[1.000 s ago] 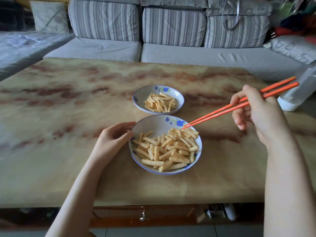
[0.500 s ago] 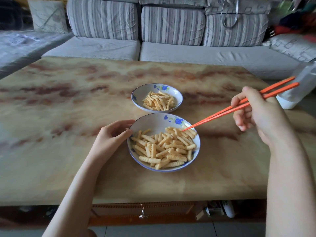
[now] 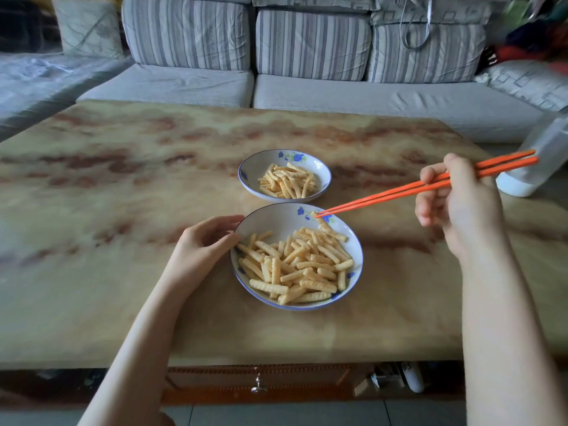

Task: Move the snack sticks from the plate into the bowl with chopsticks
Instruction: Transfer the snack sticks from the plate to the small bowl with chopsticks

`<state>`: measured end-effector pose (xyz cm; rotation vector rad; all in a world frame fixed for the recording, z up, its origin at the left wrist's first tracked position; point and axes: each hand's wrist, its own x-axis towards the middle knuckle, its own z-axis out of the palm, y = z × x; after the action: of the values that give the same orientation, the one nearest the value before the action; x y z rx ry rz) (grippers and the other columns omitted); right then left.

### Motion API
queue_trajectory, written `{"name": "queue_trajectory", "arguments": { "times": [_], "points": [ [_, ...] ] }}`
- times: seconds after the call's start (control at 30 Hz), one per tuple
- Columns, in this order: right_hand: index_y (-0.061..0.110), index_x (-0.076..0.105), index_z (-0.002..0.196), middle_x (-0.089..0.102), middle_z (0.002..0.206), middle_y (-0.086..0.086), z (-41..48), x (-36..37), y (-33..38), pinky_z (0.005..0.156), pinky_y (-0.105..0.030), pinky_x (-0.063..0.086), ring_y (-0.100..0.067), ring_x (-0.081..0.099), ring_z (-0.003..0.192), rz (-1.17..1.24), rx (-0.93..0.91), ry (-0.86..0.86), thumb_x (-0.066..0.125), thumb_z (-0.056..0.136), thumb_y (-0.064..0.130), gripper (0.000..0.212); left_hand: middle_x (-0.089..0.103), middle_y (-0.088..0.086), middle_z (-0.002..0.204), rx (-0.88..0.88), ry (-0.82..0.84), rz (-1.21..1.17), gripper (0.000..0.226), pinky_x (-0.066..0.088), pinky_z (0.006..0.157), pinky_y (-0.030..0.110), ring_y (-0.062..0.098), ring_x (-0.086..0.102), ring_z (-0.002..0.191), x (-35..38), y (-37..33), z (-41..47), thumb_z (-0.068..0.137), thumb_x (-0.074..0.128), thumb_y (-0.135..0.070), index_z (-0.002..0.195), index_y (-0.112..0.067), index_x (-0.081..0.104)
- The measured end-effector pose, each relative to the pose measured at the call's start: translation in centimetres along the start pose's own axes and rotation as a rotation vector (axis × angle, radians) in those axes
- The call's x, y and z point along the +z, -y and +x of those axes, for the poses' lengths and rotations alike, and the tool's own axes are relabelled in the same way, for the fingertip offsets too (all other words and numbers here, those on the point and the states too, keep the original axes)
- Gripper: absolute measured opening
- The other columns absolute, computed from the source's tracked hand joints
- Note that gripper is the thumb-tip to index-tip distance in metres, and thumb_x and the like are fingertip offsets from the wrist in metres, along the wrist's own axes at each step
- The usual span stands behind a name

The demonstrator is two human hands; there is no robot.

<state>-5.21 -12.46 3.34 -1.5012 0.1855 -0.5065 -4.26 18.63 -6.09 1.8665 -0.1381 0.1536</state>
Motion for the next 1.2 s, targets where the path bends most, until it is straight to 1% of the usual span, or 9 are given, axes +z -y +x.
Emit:
{"name": "queue_trajectory", "arguments": {
  "times": [0.13,0.33,0.53,0.7,0.83,0.9,0.97,1.07,1.2],
  "points": [
    [0.013,0.049,0.065,0.051,0.042,0.004,0.1,1.1,-0.6,0.037,-0.021,0.028,-0.015,0.040,0.030,0.138,-0.006,-0.053,0.033,0.100,0.020,0.039,0.073,-0.008,0.104,-0.009,-0.007,0.009,0.030,0.049,0.083,0.010,0.000,0.065,0.092,0.1,-0.3,-0.1,0.088,0.063,-0.004,0.112,-0.021,0.071],
    [0.014,0.048,0.065,0.051,0.039,0.006,0.5,3.4,-1.9,0.043,-0.027,0.027,-0.015,0.041,0.031,0.244,0.015,-0.164,0.033,0.100,0.020,0.039,0.073,-0.011,0.103,-0.011,-0.013,0.015,0.030,0.048,0.080,0.007,-0.003,0.065,0.089,0.1,-0.4,-0.1,0.088,0.062,-0.004,0.112,-0.021,0.071],
    [0.011,0.051,0.065,0.048,0.037,-0.002,1.6,5.1,-3.8,0.037,-0.019,0.032,-0.018,0.044,0.031,0.234,0.000,-0.207,0.032,0.100,0.023,0.040,0.073,-0.015,0.101,-0.011,-0.009,0.012,0.030,0.048,0.080,0.008,-0.002,0.066,0.090,0.1,-0.4,-0.1,0.088,0.063,-0.005,0.110,-0.024,0.072],
    [0.011,0.052,0.068,0.053,0.039,-0.002,1.8,6.0,-5.3,0.041,-0.024,0.037,-0.019,0.046,0.032,0.170,-0.026,-0.145,0.030,0.102,0.025,0.043,0.073,-0.012,0.102,-0.013,-0.012,0.014,0.030,0.048,0.081,0.007,-0.003,0.065,0.089,0.1,-0.4,-0.2,0.088,0.063,-0.005,0.112,-0.021,0.071],
    [0.011,0.053,0.069,0.054,0.039,-0.003,1.9,5.3,-5.3,0.041,-0.022,0.037,-0.019,0.046,0.033,0.130,-0.042,-0.128,0.030,0.102,0.026,0.043,0.073,-0.010,0.103,-0.008,-0.008,0.030,0.030,0.049,0.082,0.009,-0.003,0.065,0.089,0.0,-0.3,-0.1,0.088,0.063,-0.005,0.111,-0.022,0.071],
    [0.012,0.053,0.068,0.053,0.039,-0.002,1.9,4.5,-4.7,0.040,-0.020,0.035,-0.019,0.045,0.033,0.129,-0.045,-0.130,0.030,0.102,0.026,0.043,0.073,-0.010,0.104,-0.010,0.001,0.038,0.029,0.049,0.084,0.010,-0.003,0.065,0.090,0.0,-0.3,-0.1,0.088,0.064,-0.007,0.112,-0.022,0.071],
    [0.012,0.052,0.067,0.050,0.038,-0.002,1.9,3.5,-3.9,0.039,-0.020,0.031,-0.019,0.043,0.032,0.131,-0.037,-0.104,0.032,0.101,0.026,0.041,0.073,-0.011,0.104,-0.007,0.013,0.041,0.029,0.049,0.085,0.012,-0.001,0.066,0.093,0.0,-0.3,-0.1,0.084,0.068,-0.014,0.111,-0.025,0.071],
    [0.011,0.052,0.067,0.047,0.036,-0.003,1.6,2.0,-2.6,0.039,-0.024,0.026,-0.019,0.040,0.030,0.073,-0.037,-0.027,0.033,0.100,0.025,0.040,0.074,-0.013,0.103,-0.012,0.023,0.032,0.035,0.050,0.088,0.016,0.000,0.067,0.094,-0.1,-0.4,-0.1,0.075,0.062,-0.027,0.109,-0.028,0.071],
    [0.011,0.053,0.067,0.047,0.036,-0.004,0.4,0.3,-0.5,0.038,-0.024,0.025,-0.019,0.038,0.030,-0.059,-0.066,0.079,0.032,0.101,0.026,0.042,0.074,-0.012,0.103,-0.013,0.024,0.023,0.036,0.051,0.090,0.018,0.001,0.067,0.094,0.0,-0.5,-0.2,0.074,0.062,-0.027,0.109,-0.027,0.071]
  ]
}}
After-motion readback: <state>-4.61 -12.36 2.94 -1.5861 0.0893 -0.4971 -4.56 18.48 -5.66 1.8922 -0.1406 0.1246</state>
